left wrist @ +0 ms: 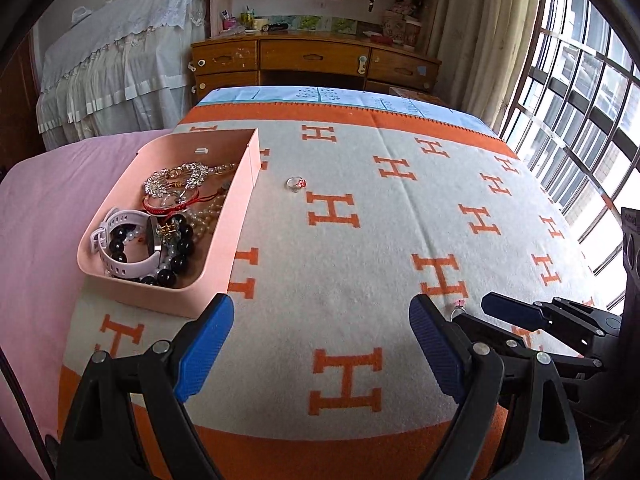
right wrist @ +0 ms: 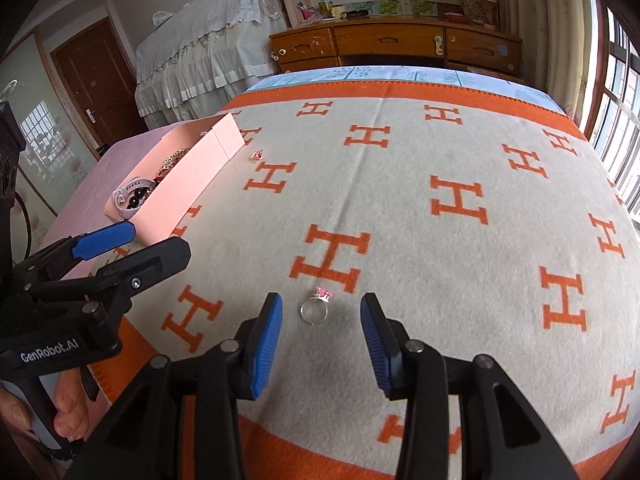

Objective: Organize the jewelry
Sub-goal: 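Reach the right tool to the pink-stone ring and grasp it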

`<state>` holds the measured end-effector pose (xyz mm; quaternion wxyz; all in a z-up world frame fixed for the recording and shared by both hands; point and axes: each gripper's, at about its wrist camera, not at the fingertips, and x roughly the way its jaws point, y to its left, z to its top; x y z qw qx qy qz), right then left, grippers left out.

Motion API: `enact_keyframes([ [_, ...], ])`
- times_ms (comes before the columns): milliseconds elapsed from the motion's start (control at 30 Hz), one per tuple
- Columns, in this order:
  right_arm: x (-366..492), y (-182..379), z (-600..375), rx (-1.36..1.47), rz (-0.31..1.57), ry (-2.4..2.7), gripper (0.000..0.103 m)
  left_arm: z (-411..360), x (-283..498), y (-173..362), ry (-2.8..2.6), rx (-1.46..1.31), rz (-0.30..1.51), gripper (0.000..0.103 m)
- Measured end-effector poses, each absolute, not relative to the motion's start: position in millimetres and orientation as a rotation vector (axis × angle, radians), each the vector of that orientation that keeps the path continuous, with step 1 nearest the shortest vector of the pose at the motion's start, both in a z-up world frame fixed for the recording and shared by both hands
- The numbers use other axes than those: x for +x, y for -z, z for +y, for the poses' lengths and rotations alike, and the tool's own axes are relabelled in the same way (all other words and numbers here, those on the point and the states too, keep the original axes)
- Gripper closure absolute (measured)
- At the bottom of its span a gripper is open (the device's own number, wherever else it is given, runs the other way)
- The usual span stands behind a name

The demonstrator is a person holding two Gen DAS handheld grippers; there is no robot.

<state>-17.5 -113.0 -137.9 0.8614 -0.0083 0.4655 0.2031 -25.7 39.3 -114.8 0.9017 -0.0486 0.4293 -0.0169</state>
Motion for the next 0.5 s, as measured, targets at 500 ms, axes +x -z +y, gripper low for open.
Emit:
enact_keyframes([
  [500, -16.9, 147.2, -91.0, -0.049, 0.952, -0.437, 0.062, 56.0, -23.1, 122.9, 0.037, -0.16, 0.9, 0.015],
])
